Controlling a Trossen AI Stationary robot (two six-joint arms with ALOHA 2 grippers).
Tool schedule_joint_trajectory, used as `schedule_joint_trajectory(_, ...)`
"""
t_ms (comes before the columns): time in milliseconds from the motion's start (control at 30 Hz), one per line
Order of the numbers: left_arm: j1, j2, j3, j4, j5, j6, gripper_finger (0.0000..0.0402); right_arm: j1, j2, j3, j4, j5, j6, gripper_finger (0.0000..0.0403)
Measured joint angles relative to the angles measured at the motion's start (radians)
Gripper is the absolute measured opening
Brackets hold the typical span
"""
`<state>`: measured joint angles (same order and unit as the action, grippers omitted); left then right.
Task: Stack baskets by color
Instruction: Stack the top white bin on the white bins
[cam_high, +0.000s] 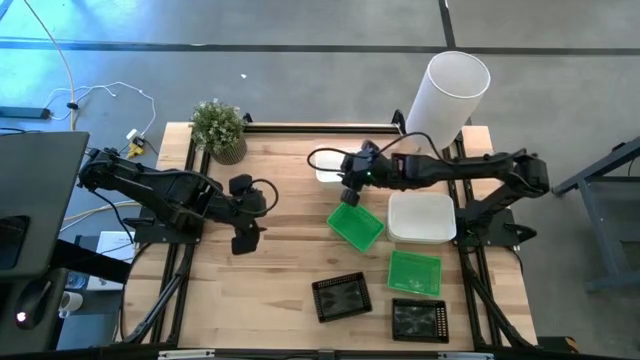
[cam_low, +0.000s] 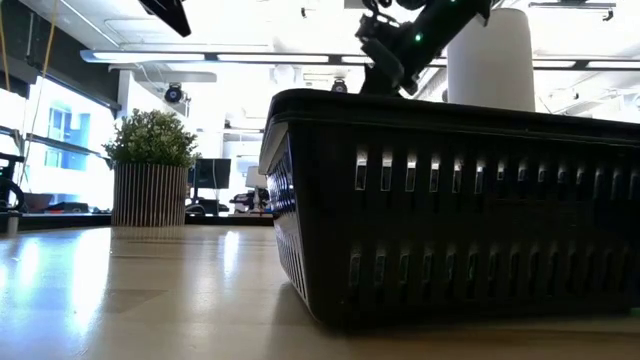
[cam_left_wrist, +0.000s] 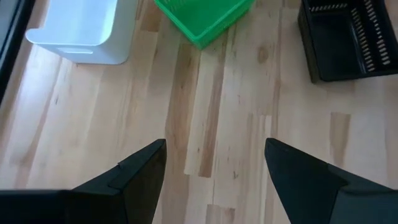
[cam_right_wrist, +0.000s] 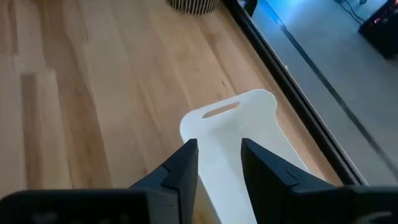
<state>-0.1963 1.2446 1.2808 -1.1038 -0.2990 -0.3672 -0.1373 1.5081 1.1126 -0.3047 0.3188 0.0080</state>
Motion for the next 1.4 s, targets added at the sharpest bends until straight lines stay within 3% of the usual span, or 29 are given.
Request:
schedule_joint_trajectory(367, 0.000, 0.000, 0.000, 0.001, -0.027, 0.002, 0.0259, -0.006, 0.096, 0.000, -0.007, -0.001, -0.094, 0.0108)
schedule_joint_trajectory(667, 0.000, 0.000, 0.000, 0.001, -0.027, 0.003, 0.0259, -0.007, 0.160, 0.000, -0.030, -0.011, -0.350, 0.0108)
schedule_joint_trajectory(800, 0.000, 0.000, 0.000, 0.001, -0.026, 0.021, 0.0259, -0.014, 0.176, 0.000, -0.031, -0.063, -0.357, 0.0108)
schedule_joint_trajectory(1400, 0.000, 0.001, 0.000, 0.001, -0.027, 0.042, 0.0259, -0.053, 0.284, 0.000, -0.096, -0.042, -0.322, 0.0105)
